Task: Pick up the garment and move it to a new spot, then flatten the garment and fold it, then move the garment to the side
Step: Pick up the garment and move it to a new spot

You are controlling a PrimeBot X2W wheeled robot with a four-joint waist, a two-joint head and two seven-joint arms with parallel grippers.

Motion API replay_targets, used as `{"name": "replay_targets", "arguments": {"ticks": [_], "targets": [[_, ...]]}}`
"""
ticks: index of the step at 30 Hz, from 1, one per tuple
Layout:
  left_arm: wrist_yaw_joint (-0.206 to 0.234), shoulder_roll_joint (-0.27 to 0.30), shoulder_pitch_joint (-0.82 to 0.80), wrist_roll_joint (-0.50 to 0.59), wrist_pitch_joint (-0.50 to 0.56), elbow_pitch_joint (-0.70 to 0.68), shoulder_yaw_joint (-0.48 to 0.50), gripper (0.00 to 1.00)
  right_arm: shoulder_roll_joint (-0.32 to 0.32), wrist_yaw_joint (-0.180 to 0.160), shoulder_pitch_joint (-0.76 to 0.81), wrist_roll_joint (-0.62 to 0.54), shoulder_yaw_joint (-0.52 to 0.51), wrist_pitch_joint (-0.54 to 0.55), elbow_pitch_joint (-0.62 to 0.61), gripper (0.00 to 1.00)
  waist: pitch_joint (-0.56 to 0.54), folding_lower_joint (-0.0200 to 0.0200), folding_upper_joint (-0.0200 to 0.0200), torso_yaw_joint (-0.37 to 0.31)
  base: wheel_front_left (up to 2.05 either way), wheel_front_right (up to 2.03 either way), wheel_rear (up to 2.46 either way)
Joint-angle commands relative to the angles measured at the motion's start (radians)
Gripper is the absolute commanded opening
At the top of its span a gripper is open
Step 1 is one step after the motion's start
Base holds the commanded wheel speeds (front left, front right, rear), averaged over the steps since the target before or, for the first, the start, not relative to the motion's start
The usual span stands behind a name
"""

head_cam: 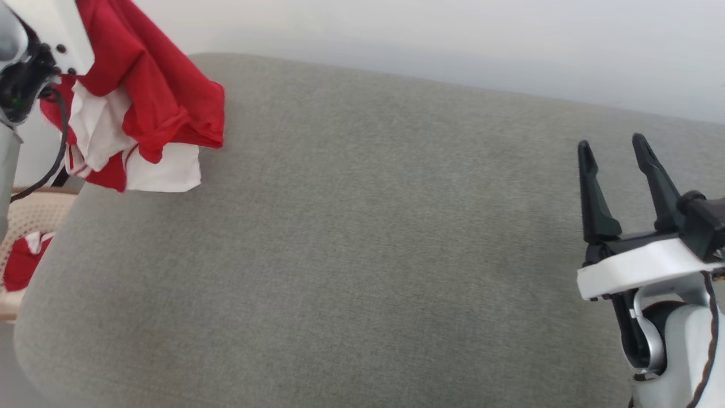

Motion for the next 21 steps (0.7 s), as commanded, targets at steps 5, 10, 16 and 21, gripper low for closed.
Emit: {"name": "replay_targets", "arguments": {"ticks": [5,10,16,21], "targets": [[-0.002,0.017,0.004,-0.044,0.035,-0.089,-0.045,0.00,0.009,0.000,0.030,0.004,-0.037,-0.014,-0.006,1.00,-0.034,0.0000,0.0000,-0.053,0.00,0.00,0.00],[-0.002,0.030,0.002,-0.065,0.083,-0.179,-0.086,0.00,0.015,0.000,0.056,0.006,-0.081,-0.023,-0.020,1.00,-0.055,0.0000,0.0000,-0.103,0.00,0.00,0.00],[-0.002,0.013,0.013,-0.107,0.141,-0.296,-0.115,0.00,0.019,0.000,0.086,0.021,-0.125,-0.029,-0.027,1.00,-0.066,0.0000,0.0000,-0.165,0.00,0.00,0.00],[0.005,0.001,0.040,-0.134,0.193,-0.404,-0.137,0.00,0.019,0.000,0.102,0.040,-0.133,-0.040,-0.021,1.00,-0.056,0.0000,0.0000,-0.230,0.00,0.00,0.00]]}}
